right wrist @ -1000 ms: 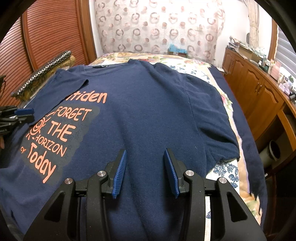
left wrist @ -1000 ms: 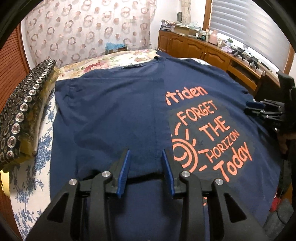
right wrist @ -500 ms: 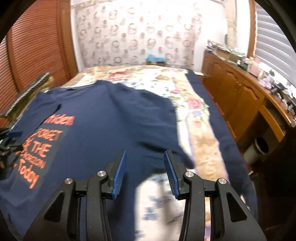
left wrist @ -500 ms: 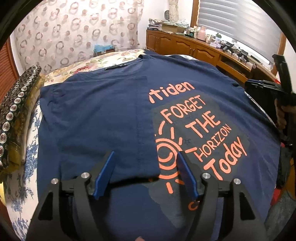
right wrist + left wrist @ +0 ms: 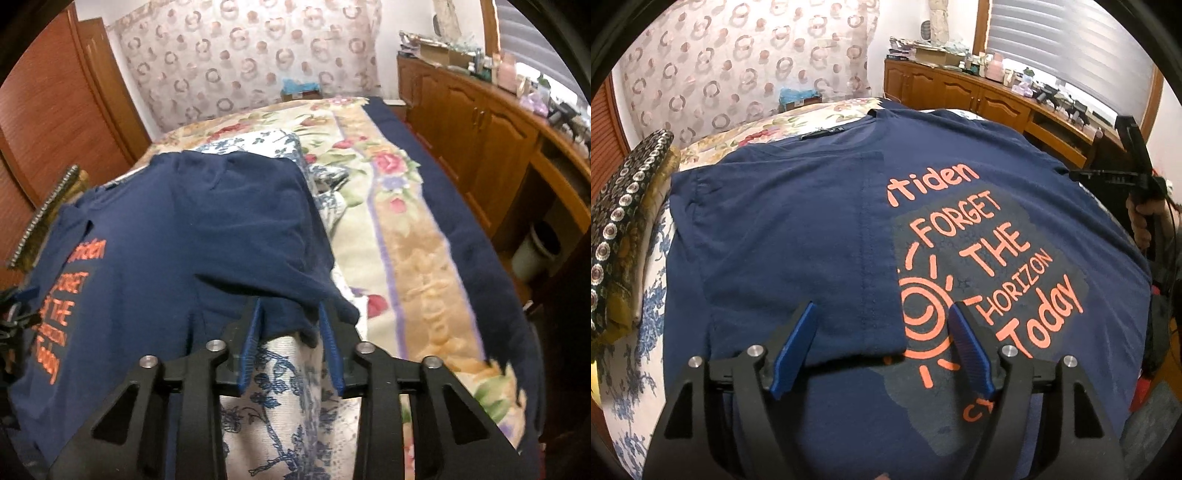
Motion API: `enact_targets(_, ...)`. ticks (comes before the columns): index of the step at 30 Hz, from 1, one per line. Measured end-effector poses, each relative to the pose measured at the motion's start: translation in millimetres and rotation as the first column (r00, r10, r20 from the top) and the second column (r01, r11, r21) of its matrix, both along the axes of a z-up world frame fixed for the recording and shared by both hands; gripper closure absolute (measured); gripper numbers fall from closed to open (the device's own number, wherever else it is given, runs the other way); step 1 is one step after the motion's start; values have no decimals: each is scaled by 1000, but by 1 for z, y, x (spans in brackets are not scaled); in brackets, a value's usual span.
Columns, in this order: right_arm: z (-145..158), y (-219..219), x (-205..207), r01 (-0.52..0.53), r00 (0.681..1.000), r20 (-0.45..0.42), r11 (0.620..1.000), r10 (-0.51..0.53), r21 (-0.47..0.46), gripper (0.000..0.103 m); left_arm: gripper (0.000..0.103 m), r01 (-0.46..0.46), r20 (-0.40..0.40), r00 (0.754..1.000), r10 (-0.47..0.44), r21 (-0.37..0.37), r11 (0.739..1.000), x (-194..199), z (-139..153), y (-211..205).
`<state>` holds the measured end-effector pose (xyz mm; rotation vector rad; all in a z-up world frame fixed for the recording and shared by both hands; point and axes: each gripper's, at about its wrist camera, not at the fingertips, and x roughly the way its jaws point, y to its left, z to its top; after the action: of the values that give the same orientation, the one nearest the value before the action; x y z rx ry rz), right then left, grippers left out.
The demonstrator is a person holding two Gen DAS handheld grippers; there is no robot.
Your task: Fold small clothes
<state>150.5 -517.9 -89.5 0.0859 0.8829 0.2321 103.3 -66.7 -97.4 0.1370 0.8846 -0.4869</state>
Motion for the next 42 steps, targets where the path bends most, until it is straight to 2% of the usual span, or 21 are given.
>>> enact_targets(3, 2, 6, 0, -18, 1000, 7, 999, 19, -35, 89, 30, -41, 2, 999, 41, -8, 999, 0, 3, 6)
enact_targets(8, 8, 20, -1, -40, 998, 32, 986, 45, -163, 100, 30, -111, 64, 991, 114, -48, 993, -8, 24, 23)
enact_targets(14, 31, 36, -6, -29, 989, 137, 975, 60, -222, 101, 30, -145, 126, 980, 154, -77, 986, -18, 45, 36)
enact_targets(17, 49, 55, -9, -67, 975, 191, 973, 110, -221, 101, 30, -160, 148, 974, 172, -93, 983, -24, 52, 41)
enact_targets(20, 59, 82, -11, -136, 960, 209, 964, 185, -226, 101, 30, -172, 163, 968, 188, -107, 979, -28, 56, 42)
enact_targets(25, 45, 131, -18, -264, 941, 155, 938, 302, -224, 101, 30, -180, 172, 965, 200, -123, 976, -32, 58, 45)
enact_targets(31, 10, 143, -24, -293, 948, 69, 937, 311, -192, 101, 30, -181, 177, 963, 202, -131, 975, -35, 59, 44)
enact_targets(33, 9, 138, -27, -278, 954, 67, 944, 293, -177, 96, 30, -180, 178, 963, 204, -142, 973, -37, 59, 44)
enact_targets(35, 13, 136, -33, -261, 958, 73, 947, 279, -186, 84, 30, -175, 179, 963, 200, -144, 974, -38, 59, 43)
enact_targets(38, 24, 129, -43, -230, 964, 88, 952, 252, -204, 77, 30, -169, 185, 963, 193, -139, 976, -41, 59, 39)
enact_targets(42, 42, 108, -54, -172, 972, 134, 972, 195, -162, 68, 30, -156, 184, 966, 183, -151, 976, -45, 58, 34)
